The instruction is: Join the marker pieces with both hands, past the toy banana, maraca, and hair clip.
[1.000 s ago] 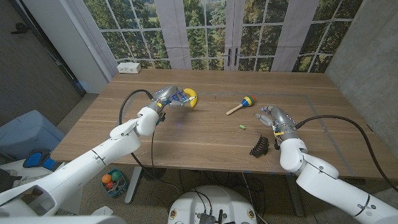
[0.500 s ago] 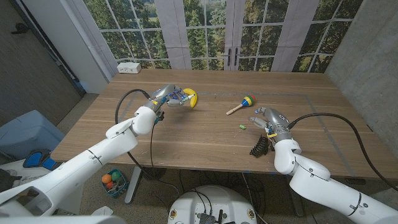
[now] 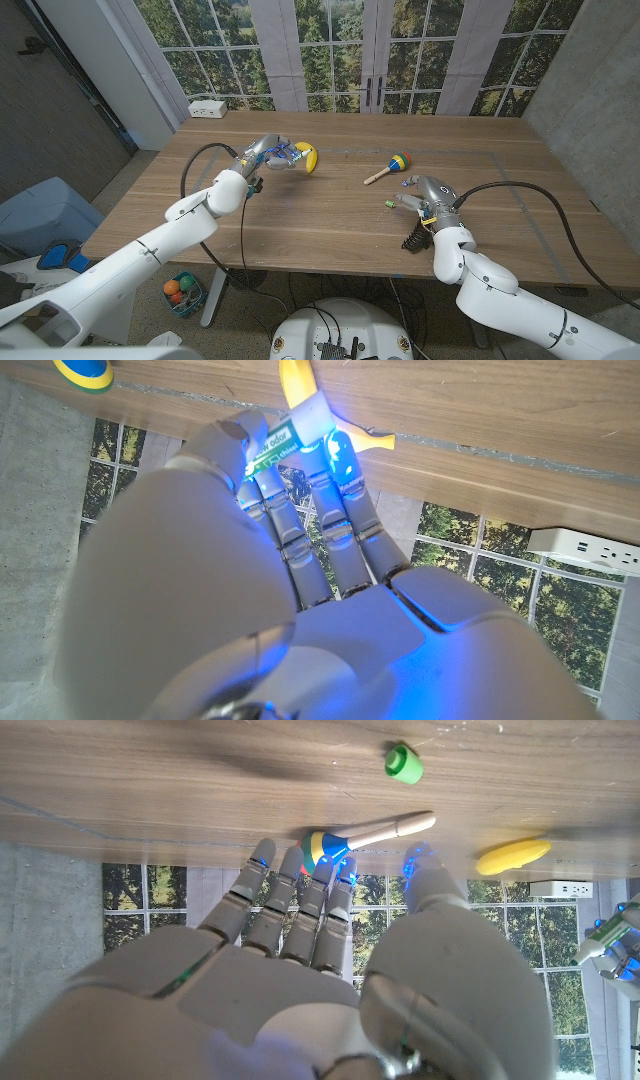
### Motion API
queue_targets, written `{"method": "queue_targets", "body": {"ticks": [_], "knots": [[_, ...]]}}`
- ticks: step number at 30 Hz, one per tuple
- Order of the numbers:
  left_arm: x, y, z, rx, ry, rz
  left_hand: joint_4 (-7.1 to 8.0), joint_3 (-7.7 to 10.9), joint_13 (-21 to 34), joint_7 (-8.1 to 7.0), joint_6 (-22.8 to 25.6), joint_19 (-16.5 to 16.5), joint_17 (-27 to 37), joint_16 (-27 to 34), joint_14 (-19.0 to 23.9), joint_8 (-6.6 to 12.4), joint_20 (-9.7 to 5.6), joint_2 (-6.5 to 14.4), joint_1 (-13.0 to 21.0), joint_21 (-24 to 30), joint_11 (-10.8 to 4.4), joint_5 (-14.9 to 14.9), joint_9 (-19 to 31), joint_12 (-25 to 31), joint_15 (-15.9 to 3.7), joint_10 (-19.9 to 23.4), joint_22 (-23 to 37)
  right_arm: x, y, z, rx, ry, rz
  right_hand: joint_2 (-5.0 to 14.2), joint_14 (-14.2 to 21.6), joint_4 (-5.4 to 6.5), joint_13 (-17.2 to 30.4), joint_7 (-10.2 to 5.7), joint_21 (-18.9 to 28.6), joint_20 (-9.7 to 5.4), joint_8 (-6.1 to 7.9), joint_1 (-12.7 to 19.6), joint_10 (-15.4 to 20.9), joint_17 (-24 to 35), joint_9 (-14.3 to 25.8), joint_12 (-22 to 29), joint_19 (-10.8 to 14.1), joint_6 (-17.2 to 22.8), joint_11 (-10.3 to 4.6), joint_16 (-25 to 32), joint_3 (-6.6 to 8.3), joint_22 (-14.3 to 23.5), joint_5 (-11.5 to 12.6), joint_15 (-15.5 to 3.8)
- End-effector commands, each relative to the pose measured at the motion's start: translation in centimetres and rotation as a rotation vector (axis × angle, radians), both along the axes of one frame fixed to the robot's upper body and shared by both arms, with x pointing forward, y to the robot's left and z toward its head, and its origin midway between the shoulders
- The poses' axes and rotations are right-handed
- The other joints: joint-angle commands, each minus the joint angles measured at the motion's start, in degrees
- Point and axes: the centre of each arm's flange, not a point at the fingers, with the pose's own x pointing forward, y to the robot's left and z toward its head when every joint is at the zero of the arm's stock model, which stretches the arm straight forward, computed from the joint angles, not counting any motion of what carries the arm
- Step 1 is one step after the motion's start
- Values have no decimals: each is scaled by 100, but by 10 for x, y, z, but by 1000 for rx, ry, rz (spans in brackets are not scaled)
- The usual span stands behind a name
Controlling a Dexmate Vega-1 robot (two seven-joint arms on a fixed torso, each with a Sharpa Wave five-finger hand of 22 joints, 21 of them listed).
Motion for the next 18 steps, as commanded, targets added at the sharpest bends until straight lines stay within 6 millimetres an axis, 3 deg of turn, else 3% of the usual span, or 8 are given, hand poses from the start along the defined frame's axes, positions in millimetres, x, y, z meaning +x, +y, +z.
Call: {"method": "queue_targets", "body": {"ticks": [1,10,18], "knots": [[-1,2,3,-29,7,-37,142,199,1632,22,130,-22,2115,-8,1080,35,-613,106,-45,44,-554,67,968,25,-1420,608,-7,7,10,-10,-61,-7,-40,-11,82,9,76,-22,43,-52,62,127,92,99,32,78,28,111,-24,89,-53,17,57,-683],[2,4,6,-50,21,-64,138,225,1669,28,122,-46,2157,-21,1083,38,-610,97,-50,88,-548,101,975,6,-1420,611,-44,16,13,-21,-76,1,-56,-43,168,51,255,-59,75,-84,220,282,225,345,54,228,46,429,-93,286,-171,25,67,-741],[4,5,7,-61,30,-79,140,254,1689,25,116,-60,2207,-37,1090,44,-607,87,-66,141,-556,144,983,-30,-1419,621,-93,22,16,-28,-84,14,-58,-70,136,83,336,-57,85,-79,243,302,215,459,63,269,35,446,-108,346,-251,30,89,-746]]}}
